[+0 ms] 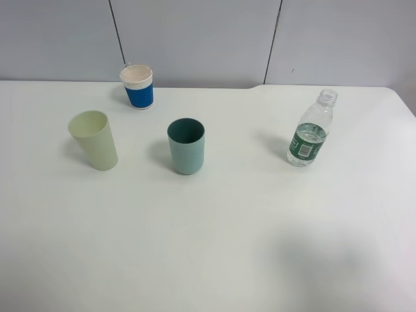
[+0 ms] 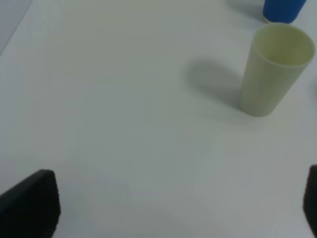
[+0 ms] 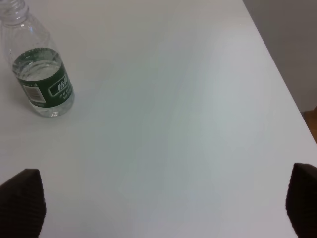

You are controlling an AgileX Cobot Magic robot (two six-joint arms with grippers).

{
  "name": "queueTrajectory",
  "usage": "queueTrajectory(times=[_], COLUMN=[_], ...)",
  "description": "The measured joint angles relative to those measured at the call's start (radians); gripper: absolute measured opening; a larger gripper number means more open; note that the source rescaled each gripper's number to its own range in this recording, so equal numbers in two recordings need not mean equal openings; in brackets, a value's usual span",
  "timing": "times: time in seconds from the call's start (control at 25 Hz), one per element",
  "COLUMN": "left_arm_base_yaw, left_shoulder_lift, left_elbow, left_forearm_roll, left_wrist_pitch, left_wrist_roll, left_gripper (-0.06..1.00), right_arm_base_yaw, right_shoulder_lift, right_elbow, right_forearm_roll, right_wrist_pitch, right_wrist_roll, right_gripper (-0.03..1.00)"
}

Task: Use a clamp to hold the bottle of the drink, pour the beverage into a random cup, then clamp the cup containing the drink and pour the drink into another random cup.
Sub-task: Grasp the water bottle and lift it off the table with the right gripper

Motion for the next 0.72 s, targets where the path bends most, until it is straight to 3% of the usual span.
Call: queueTrajectory(times=[0.72], left_arm_base_yaw=[0.0], left_shoulder_lift=[0.0], left_elbow=[0.0], left_forearm_roll=[0.0], left_wrist_pitch=[0.0], left_wrist_roll=[0.0], left_gripper=[1.0], right_arm_base_yaw=[0.0], right_shoulder_lift=[0.0], right_elbow=[0.0], right_forearm_roll=[0.0], right_wrist_pitch=[0.0], right_wrist_roll=[0.0], right_gripper=[0.93])
